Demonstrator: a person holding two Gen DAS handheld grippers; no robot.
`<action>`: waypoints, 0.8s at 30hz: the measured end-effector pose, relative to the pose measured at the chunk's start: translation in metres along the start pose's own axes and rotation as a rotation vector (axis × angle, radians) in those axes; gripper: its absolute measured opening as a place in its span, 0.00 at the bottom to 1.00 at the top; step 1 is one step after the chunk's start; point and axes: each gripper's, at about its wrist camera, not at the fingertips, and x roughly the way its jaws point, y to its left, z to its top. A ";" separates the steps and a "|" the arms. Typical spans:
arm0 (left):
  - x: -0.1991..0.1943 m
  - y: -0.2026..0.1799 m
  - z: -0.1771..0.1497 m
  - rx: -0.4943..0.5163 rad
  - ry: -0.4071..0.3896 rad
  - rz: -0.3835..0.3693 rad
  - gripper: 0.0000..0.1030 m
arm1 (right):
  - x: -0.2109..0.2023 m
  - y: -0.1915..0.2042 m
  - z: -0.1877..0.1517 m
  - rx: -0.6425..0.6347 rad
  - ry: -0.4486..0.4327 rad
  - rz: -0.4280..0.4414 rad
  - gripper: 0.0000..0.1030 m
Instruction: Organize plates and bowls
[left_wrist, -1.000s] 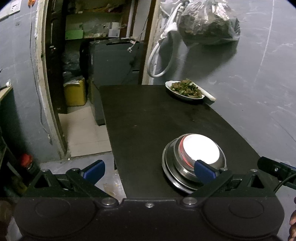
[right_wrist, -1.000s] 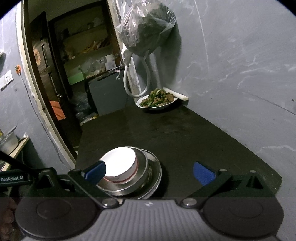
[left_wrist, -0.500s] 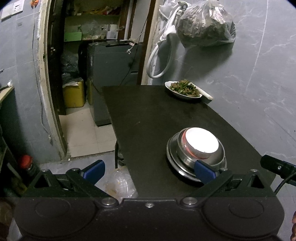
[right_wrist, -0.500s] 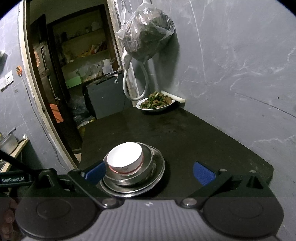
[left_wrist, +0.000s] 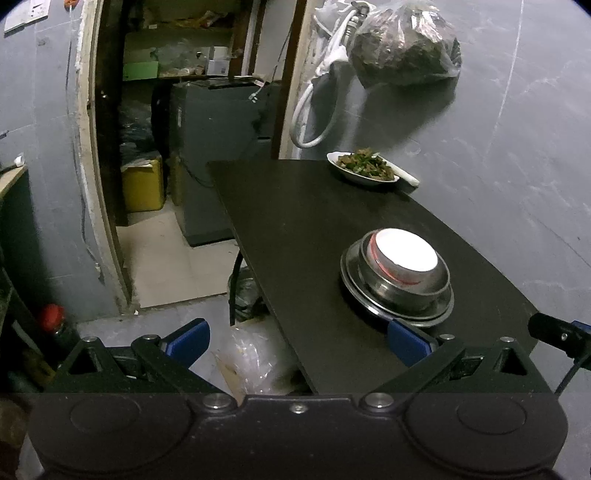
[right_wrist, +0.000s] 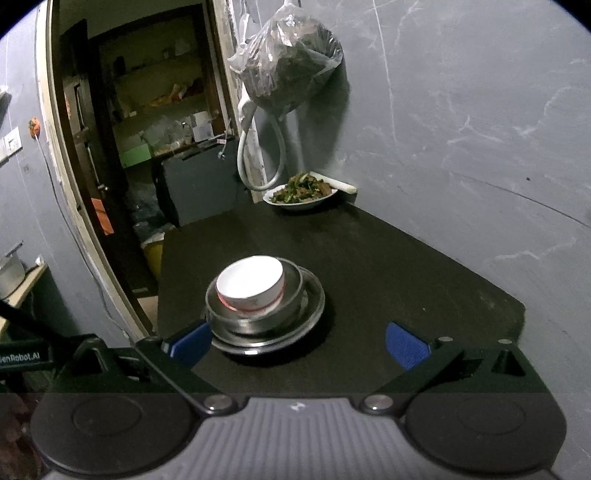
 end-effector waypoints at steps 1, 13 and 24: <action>0.000 0.000 -0.002 0.003 0.001 -0.004 0.99 | -0.002 0.000 -0.003 -0.004 0.002 -0.006 1.00; 0.001 0.004 -0.018 0.036 0.015 -0.041 0.99 | -0.023 0.001 -0.020 -0.026 0.010 -0.076 1.00; -0.001 0.001 -0.029 0.027 -0.003 -0.064 0.99 | -0.040 0.008 -0.021 -0.104 0.024 -0.101 1.00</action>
